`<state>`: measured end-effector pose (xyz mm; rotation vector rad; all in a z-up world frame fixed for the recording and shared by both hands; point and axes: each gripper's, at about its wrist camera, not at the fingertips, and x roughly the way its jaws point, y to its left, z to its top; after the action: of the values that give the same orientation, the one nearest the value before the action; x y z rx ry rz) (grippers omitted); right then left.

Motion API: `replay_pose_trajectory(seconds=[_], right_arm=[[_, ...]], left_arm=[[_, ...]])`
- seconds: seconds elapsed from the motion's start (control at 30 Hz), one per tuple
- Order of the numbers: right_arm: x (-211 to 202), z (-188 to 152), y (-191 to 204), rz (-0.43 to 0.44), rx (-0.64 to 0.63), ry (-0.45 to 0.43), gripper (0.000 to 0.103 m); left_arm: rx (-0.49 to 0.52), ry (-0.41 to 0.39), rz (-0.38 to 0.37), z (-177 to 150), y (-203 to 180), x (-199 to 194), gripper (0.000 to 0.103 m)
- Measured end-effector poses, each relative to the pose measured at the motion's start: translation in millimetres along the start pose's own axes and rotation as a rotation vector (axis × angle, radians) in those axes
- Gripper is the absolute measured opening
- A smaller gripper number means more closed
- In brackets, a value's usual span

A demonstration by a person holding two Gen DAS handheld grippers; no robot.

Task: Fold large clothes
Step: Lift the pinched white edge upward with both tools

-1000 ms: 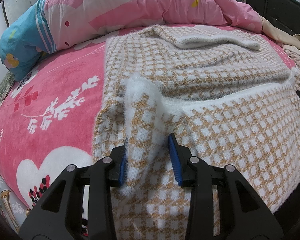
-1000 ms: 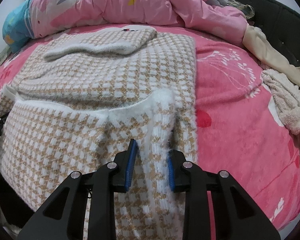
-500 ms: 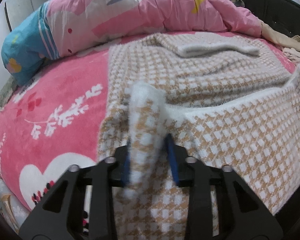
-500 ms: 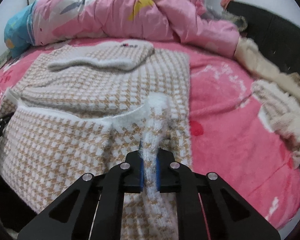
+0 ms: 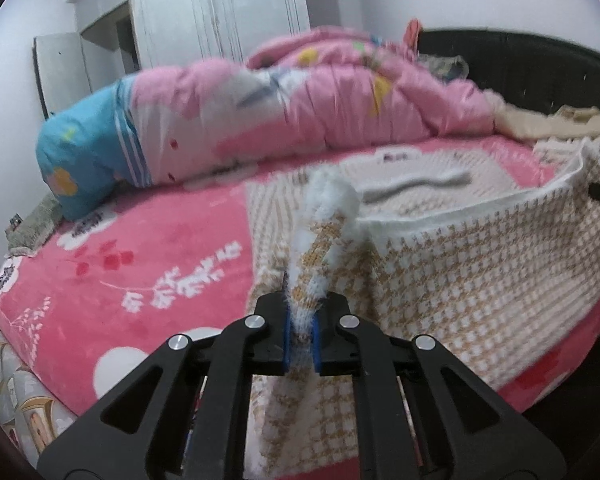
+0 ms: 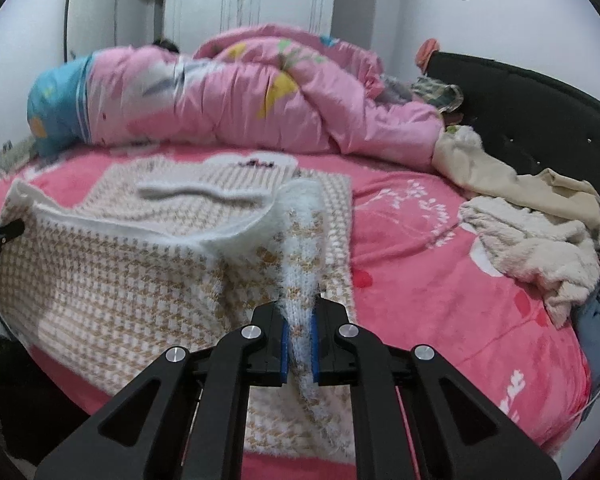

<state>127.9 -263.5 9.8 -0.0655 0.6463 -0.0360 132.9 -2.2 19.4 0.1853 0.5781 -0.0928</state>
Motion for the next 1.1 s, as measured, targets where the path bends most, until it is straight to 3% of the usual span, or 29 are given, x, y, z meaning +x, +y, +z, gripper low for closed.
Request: replay_pose_trajectory(seconds=[0.17, 0.3, 0.5, 0.67, 0.83, 0.93, 1.0, 1.03, 1.07, 1.1], right_arm=[[-16, 12, -3, 0.008, 0.012, -0.055, 0.008], [-14, 32, -5, 0.007, 0.002, -0.095, 0.008], [16, 88, -7, 0.011, -0.027, -0.143, 0.008], [74, 146, -17, 0.046, -0.009, -0.134, 0.008], [180, 177, -21, 0.075, -0.007, -0.016, 0.008], [246, 166, -24, 0.109, 0.011, 0.118, 0.008], [290, 151, -33, 0.154, 0.045, 0.231, 0.01], [307, 142, -41, 0.196, 0.081, 0.287, 0.02], [317, 137, -48, 0.246, 0.117, 0.322, 0.025], [325, 132, -65, 0.336, 0.201, 0.346, 0.028]], left_arm=[[0.015, -0.096, 0.007, 22, 1, -29, 0.007], [0.023, -0.132, 0.003, 46, 9, -26, 0.007], [0.018, -0.162, -0.021, 98, 34, 11, 0.007], [0.013, -0.143, -0.039, 149, 50, 77, 0.007], [-0.001, -0.012, -0.075, 174, 58, 172, 0.007], [-0.052, 0.188, -0.14, 162, 65, 256, 0.008], [-0.092, 0.303, -0.17, 145, 69, 294, 0.016], [-0.132, 0.371, -0.199, 134, 75, 315, 0.027], [-0.162, 0.401, -0.22, 127, 80, 324, 0.04], [-0.209, 0.408, -0.245, 123, 89, 328, 0.044]])
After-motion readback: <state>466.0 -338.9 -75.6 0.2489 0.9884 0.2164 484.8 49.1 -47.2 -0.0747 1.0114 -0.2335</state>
